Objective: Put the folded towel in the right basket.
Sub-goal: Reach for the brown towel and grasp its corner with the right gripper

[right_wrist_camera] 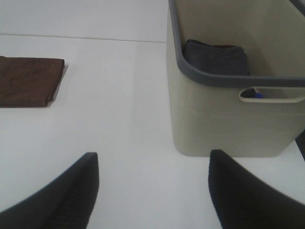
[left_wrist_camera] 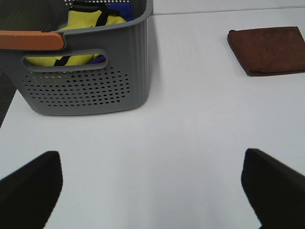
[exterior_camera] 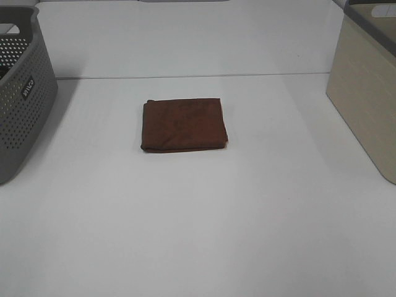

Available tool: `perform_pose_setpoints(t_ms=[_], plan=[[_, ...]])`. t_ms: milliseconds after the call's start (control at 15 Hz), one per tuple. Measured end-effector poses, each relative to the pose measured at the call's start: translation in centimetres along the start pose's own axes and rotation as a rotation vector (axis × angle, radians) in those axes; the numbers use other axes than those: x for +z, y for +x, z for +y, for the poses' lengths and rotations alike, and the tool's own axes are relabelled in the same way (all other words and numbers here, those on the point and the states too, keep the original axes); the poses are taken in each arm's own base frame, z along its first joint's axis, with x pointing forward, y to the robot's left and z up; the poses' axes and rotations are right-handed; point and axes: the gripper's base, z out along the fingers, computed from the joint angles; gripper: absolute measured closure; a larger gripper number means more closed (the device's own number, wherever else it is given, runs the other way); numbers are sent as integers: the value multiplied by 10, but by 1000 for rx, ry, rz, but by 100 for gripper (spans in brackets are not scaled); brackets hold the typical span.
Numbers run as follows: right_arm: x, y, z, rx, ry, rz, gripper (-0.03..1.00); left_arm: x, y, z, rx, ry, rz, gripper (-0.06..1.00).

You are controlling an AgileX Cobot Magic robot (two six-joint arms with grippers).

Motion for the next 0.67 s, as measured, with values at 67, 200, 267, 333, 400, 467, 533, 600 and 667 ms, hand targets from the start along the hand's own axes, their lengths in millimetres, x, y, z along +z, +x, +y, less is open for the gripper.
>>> perform_pose_setpoints(t_ms=[67,200,267,333,400,467,533,600,667], plan=[[9,-16,-2,3,2,1,34,0,0,0,0,0,0,-3],[48,-66,-7,16,-4,73,34,0,0,0,0,0,0,-3],[63,-80,-9,19,-6,102,34,0,0,0,0,0,0,-3],[79,-93,-10,23,-10,134,34,0,0,0,0,0,0,-3],[97,-107,-12,30,-15,165,34,0,0,0,0,0,0,-3],[115,-117,-14,36,-20,193,34,0,0,0,0,0,0,-3],[125,-123,-14,44,-26,206,34,0,0,0,0,0,0,-3],[143,-132,-14,60,-43,234,34,0,0,0,0,0,0,-3],[162,-140,-14,65,-64,271,34,0,0,0,0,0,0,-3]])
